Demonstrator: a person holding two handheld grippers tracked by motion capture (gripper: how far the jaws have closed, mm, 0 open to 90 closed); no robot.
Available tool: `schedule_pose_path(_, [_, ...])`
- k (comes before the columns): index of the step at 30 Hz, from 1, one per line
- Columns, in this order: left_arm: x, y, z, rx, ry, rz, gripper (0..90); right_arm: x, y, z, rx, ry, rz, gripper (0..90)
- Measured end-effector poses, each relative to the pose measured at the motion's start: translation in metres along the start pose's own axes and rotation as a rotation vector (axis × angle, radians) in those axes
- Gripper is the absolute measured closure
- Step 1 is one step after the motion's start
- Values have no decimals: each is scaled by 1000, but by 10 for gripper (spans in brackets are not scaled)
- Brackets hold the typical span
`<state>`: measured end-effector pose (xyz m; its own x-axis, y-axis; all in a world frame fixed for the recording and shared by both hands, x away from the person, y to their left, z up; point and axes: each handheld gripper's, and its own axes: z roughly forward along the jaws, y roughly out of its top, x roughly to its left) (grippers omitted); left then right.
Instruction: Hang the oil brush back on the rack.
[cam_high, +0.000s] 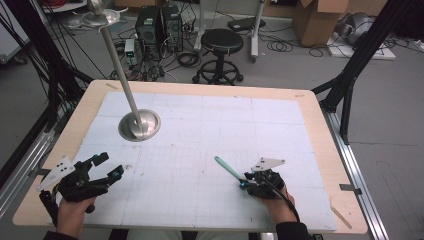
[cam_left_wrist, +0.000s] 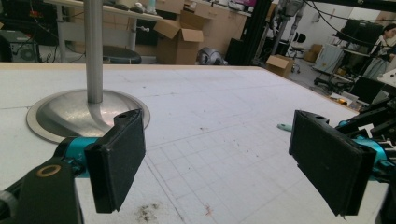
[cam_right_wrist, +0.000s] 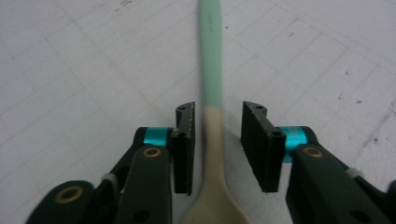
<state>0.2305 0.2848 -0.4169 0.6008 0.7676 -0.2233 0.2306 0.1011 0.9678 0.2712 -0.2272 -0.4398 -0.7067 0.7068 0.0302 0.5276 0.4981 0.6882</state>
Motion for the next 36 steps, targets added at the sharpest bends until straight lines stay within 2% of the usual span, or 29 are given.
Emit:
schedule_pose_path(2, [0,0,0,2,2,-1,190,0,2,0,14,-4,-7,763])
schedule_pose_path(4, [0,0,0,1,1,0,190,2,4,0,30,-6,-22,796])
schedule_pose_path(6, [0,0,0,4,1,2,190,2,6,1,40,-14,-33,801])
schedule_pose_path(11, [-1,-1,1,9,1,2,190,3,9,1,62,-18,-20,814])
schedule_pose_path(18, [-1,-1,2,14,-4,7,190,4,9,0,62,-26,-15,819])
schedule_pose_path(25, [-1,-1,2,11,-8,6,190,1,10,-8,2,-2,17,821])
schedule_pose_path(36, [-4,-1,3,10,-23,11,190,5,13,-17,-83,80,36,822])
